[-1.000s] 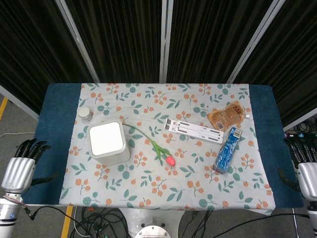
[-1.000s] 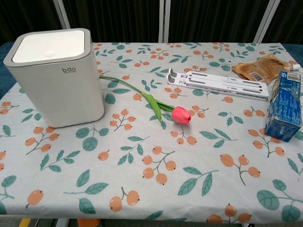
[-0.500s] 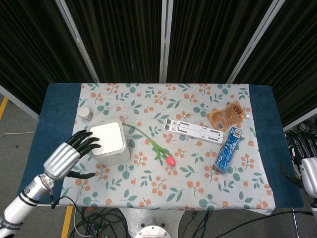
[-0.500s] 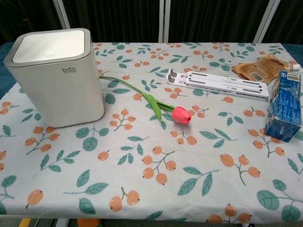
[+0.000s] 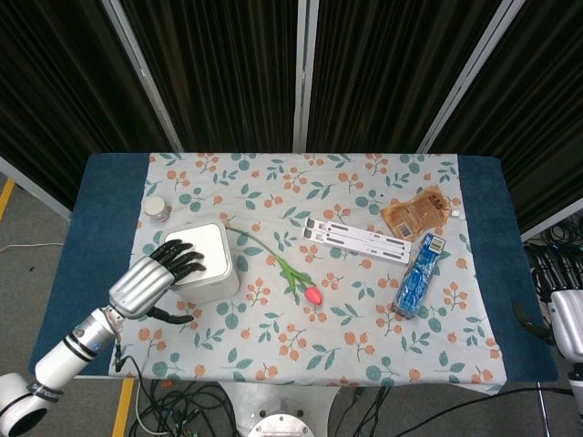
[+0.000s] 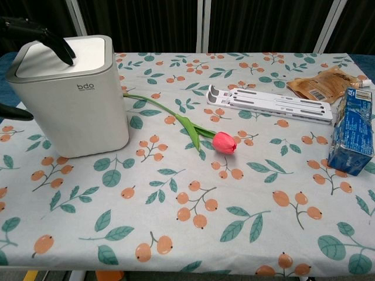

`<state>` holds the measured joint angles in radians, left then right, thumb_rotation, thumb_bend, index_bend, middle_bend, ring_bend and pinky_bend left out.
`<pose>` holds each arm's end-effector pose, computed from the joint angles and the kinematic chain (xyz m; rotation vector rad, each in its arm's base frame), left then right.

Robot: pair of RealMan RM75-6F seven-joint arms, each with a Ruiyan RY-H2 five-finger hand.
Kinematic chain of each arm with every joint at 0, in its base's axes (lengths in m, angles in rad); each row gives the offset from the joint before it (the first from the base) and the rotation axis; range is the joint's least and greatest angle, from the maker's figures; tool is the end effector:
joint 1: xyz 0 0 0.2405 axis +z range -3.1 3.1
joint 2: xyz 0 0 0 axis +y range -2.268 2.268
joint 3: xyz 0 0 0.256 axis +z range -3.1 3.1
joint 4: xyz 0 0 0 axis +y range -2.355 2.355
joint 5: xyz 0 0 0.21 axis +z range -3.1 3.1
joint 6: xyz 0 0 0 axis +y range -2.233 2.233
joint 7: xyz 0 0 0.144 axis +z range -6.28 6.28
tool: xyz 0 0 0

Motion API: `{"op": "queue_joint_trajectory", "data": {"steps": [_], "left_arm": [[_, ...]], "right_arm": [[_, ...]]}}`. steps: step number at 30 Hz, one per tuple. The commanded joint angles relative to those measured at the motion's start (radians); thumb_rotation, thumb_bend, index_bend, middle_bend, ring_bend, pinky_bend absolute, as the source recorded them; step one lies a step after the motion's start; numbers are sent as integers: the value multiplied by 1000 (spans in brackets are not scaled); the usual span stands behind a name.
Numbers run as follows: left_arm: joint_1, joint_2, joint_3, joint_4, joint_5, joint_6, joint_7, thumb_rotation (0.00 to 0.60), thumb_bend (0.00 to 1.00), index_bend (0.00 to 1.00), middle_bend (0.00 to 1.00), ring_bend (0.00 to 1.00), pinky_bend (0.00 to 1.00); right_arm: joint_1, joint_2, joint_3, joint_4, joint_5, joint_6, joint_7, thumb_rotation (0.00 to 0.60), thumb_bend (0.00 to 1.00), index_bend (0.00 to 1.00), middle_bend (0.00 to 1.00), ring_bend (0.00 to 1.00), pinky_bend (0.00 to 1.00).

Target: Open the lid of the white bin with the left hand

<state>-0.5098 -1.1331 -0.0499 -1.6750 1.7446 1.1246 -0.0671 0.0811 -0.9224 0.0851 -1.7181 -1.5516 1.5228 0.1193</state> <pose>-0.1902 0.2681 0.0906 -2.0535 -0.7826 -1.1039 -0.2887 -0.1856 0.2165 1.3875 -0.8480 1.0072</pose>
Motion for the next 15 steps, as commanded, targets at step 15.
{"op": "queue_joint_trajectory", "data": {"steps": [15], "left_arm": [[27, -6, -33, 9, -31, 178, -42, 337, 20, 269, 223, 141, 104]], "right_arm": [[-7, -12, -3, 23, 0, 9, 23, 600, 257, 0, 67, 0, 13]]}}
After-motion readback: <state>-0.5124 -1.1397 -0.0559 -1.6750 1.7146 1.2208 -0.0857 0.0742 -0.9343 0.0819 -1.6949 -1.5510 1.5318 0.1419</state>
